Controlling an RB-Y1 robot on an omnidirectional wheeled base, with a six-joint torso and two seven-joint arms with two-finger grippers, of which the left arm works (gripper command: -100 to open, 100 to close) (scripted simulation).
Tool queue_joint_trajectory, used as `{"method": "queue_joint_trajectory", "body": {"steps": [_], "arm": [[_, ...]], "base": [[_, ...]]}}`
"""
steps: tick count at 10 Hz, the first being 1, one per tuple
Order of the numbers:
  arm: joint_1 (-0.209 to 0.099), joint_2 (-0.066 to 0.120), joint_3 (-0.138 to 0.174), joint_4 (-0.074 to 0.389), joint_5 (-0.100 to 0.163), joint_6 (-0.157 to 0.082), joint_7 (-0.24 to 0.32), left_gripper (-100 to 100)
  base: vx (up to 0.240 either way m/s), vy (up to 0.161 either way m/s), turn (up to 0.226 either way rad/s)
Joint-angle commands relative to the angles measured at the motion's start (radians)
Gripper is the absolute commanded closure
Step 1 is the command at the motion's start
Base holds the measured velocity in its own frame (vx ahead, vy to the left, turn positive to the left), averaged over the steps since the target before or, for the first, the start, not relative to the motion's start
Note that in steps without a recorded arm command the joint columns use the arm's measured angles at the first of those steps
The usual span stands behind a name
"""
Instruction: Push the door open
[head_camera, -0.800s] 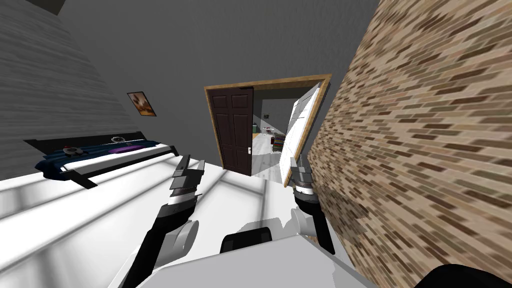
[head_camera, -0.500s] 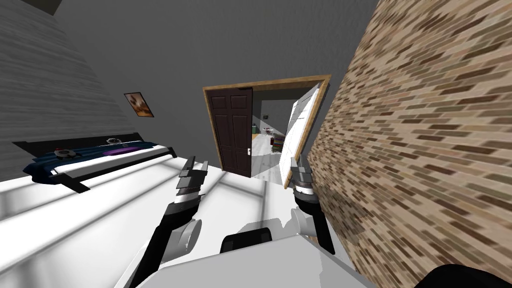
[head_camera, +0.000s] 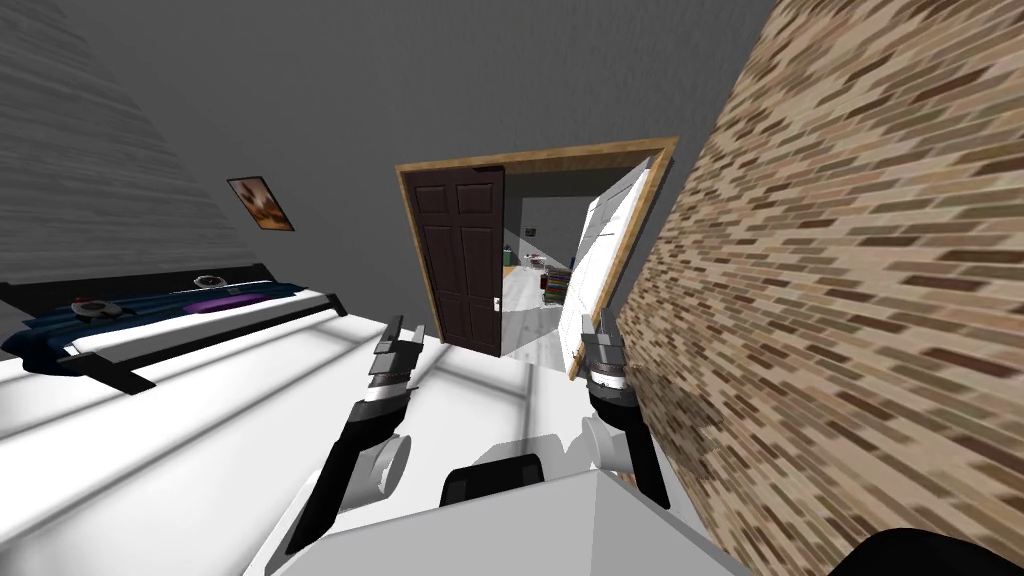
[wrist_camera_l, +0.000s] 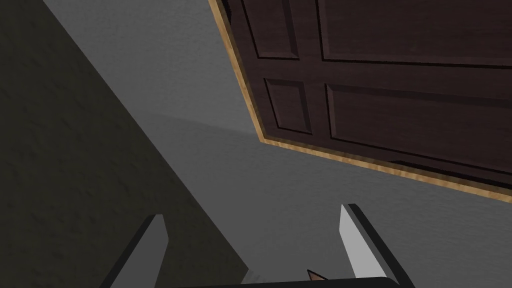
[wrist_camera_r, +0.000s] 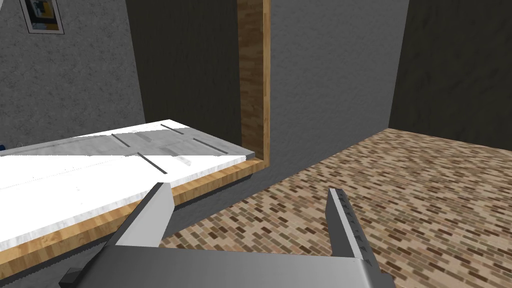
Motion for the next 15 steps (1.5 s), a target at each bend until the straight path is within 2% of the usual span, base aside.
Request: {"method": "queue_joint_trajectory", "body": {"steps": [1,9,15], "arm": [[-0.010,0.010,-0.005,0.034,0.009,-0.012,0.000,-100],[-0.085,0.046,-0.048,0.233,0.057,-0.060,-0.007,-100],[-0.153,0.072,-0.087,0.412,0.099,-0.103,-0.014,-100]], "base": [[0.098,-0.020,-0.029],[0.095,-0.007,-0.033],[0.099,-0.004,-0.038]]}}
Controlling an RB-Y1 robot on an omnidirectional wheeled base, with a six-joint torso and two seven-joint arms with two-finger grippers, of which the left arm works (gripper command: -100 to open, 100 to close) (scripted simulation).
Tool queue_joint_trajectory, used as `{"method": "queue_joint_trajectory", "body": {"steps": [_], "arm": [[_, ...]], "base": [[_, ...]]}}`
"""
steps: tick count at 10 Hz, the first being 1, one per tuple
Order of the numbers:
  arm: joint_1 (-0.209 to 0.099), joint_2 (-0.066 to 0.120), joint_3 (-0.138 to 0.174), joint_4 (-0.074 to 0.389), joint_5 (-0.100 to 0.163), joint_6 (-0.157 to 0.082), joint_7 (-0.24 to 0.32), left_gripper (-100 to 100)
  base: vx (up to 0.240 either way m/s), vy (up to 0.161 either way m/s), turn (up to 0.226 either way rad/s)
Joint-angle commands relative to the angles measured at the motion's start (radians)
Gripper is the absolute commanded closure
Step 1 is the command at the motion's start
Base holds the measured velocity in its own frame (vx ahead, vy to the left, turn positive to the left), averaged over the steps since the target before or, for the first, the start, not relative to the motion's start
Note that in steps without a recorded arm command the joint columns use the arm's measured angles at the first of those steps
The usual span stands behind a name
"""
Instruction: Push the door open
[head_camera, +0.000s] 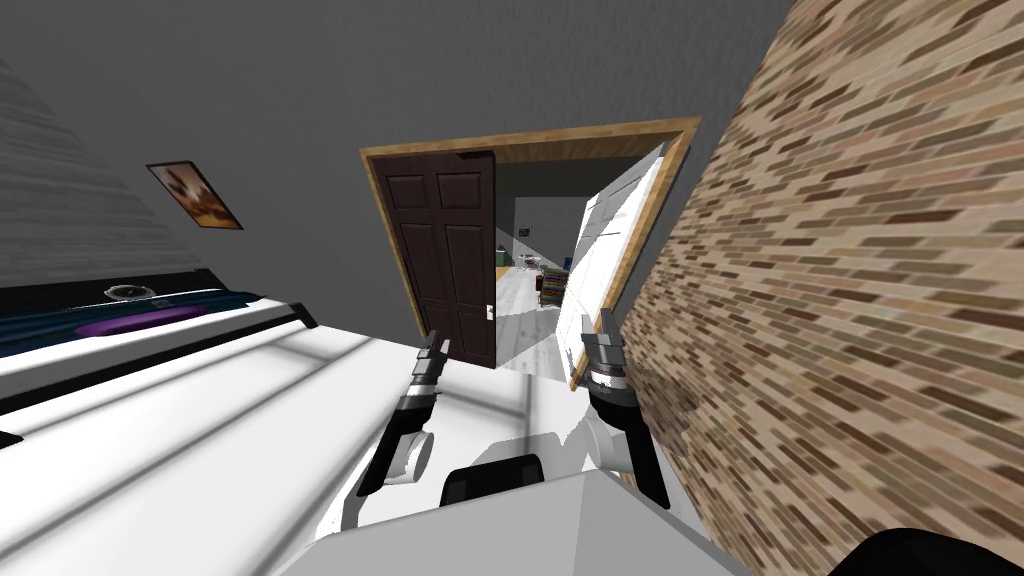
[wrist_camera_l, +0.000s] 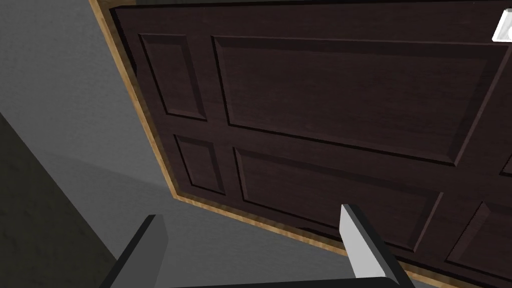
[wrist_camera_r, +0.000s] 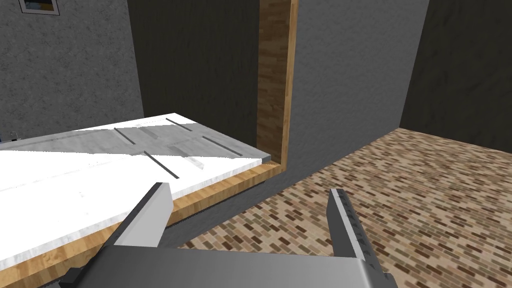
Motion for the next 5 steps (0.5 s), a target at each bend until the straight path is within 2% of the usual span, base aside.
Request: {"method": "queue_joint_trajectory", "body": {"steps": [1,2,5], "arm": [[-0.021,0.010,-0.009,0.050,0.014,-0.015,0.001,-100],[-0.021,0.010,-0.009,0.055,0.014,-0.015,0.001,-100],[-0.057,0.022,-0.030,0.150,0.036,-0.038,-0.003,-100]], "base": [[0.089,-0.003,-0.039],[0.064,0.000,-0.014],[0.075,-0.004,-0.038]]}}
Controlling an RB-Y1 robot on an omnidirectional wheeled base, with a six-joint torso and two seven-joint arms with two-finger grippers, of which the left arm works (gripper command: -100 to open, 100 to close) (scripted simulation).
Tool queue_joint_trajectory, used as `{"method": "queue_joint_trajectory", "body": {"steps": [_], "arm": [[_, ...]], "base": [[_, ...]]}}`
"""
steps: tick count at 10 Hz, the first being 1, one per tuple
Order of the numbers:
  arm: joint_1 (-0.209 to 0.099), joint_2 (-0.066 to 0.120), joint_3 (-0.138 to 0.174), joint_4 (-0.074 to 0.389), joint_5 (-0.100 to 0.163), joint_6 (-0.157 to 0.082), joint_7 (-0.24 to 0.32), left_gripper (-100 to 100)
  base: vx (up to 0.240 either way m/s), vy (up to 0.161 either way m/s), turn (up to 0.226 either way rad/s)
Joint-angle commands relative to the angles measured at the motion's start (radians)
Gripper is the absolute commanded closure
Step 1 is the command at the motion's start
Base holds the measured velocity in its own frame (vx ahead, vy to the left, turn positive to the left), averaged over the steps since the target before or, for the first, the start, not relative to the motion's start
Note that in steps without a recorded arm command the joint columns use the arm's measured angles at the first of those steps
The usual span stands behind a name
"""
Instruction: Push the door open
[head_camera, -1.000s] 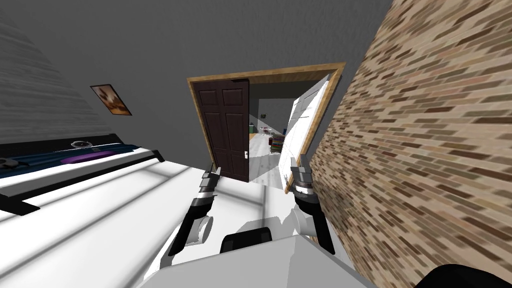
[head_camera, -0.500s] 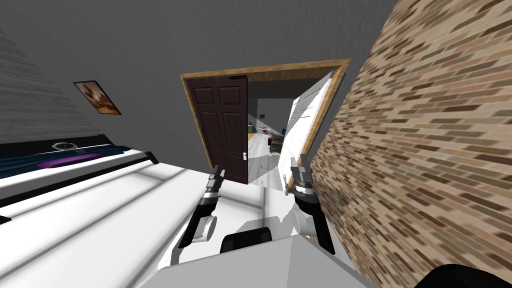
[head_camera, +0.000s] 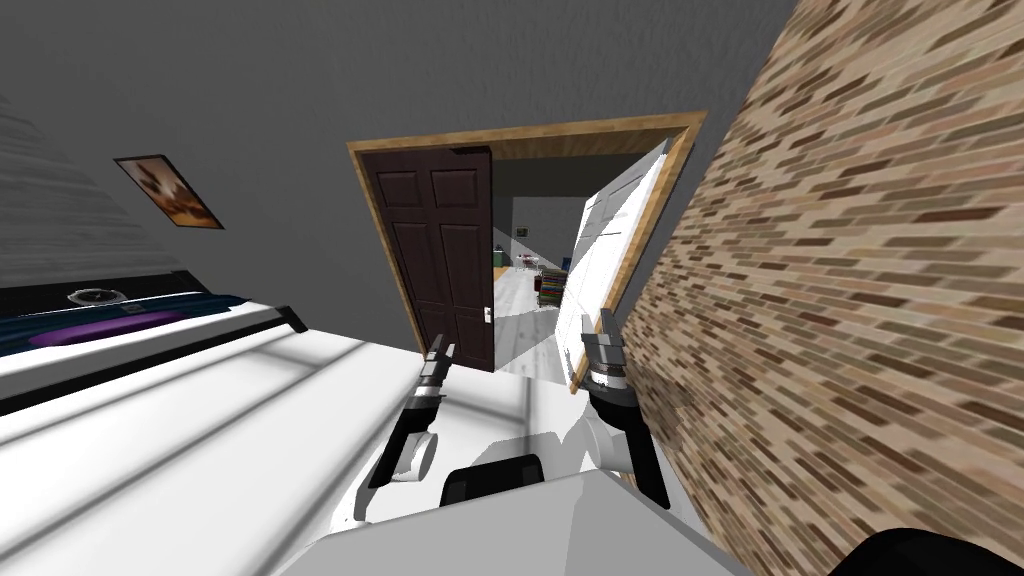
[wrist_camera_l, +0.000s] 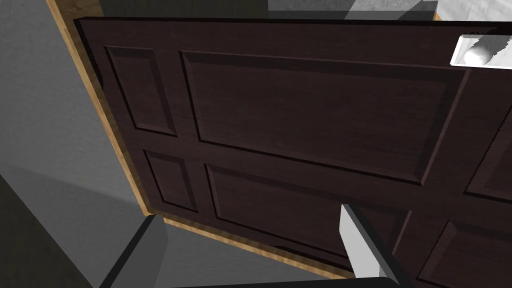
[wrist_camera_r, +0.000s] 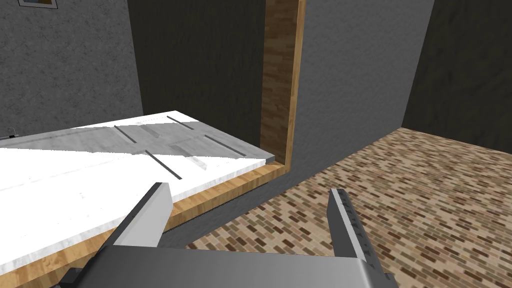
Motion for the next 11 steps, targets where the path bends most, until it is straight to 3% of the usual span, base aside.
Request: {"method": "queue_joint_trajectory", "body": {"steps": [1,4,5,11], "arm": [[-0.011,0.003,-0.004,0.029,0.005,-0.010,0.000,-100],[-0.047,0.015,-0.025,0.126,0.028,-0.034,-0.004,-100],[-0.047,0.015,-0.025,0.126,0.028,-0.034,-0.004,-100],[-0.108,0.032,-0.060,0.284,0.067,-0.073,-0.010,-100]], "base": [[0.065,-0.002,-0.011],[0.082,-0.005,-0.039],[0.072,0.002,-0.012],[0.072,0.001,-0.032]]}}
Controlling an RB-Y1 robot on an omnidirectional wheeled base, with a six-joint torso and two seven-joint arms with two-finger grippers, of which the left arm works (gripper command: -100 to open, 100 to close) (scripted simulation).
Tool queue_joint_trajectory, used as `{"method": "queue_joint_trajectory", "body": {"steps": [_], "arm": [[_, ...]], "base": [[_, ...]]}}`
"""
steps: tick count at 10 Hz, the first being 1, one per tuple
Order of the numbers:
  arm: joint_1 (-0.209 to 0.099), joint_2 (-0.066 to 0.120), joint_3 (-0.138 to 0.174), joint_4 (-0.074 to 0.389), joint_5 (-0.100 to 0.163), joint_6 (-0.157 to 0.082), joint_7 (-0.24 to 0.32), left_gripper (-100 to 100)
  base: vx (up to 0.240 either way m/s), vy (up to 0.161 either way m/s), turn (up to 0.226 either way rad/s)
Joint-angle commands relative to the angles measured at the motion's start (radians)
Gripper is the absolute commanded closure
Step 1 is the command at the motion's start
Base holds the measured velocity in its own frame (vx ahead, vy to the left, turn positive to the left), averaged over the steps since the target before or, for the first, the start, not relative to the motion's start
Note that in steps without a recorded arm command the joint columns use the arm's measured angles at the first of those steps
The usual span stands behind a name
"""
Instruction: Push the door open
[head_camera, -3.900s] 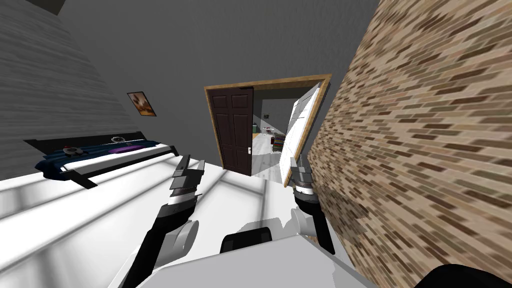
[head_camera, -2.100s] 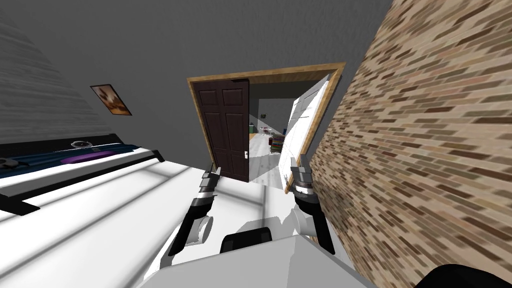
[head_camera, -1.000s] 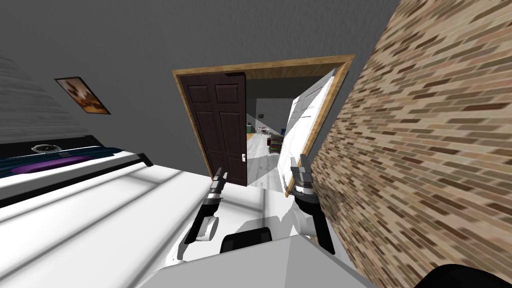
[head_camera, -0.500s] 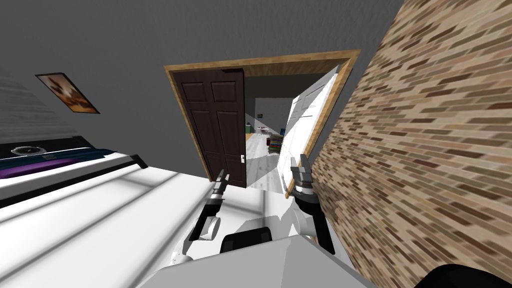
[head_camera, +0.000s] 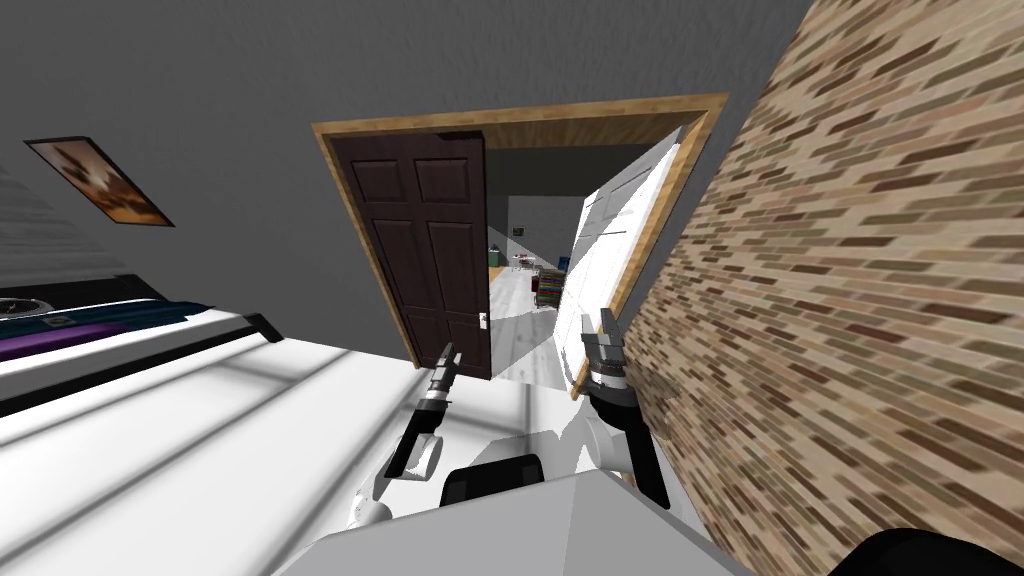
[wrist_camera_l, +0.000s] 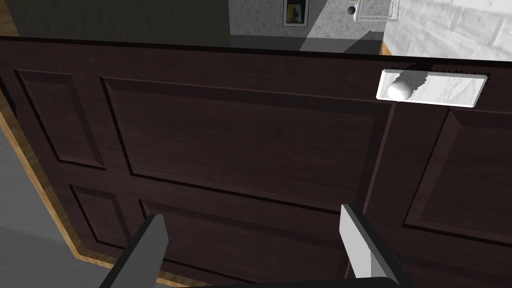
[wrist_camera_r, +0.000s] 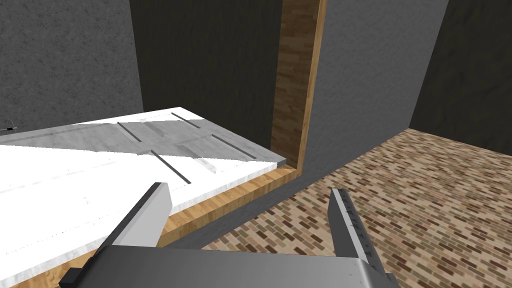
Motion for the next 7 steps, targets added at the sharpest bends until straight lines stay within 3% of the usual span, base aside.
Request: {"method": "queue_joint_trajectory", "body": {"steps": [1,5,7], "arm": [[-0.014,0.003,-0.013,0.046,0.011,-0.012,-0.004,-100],[-0.060,0.015,-0.040,0.163,0.040,-0.042,-0.009,-100],[-0.071,0.018,-0.046,0.199,0.047,-0.049,-0.010,-100]], "base": [[0.092,0.000,-0.039],[0.101,-0.002,-0.042],[0.058,0.005,-0.016]]}}
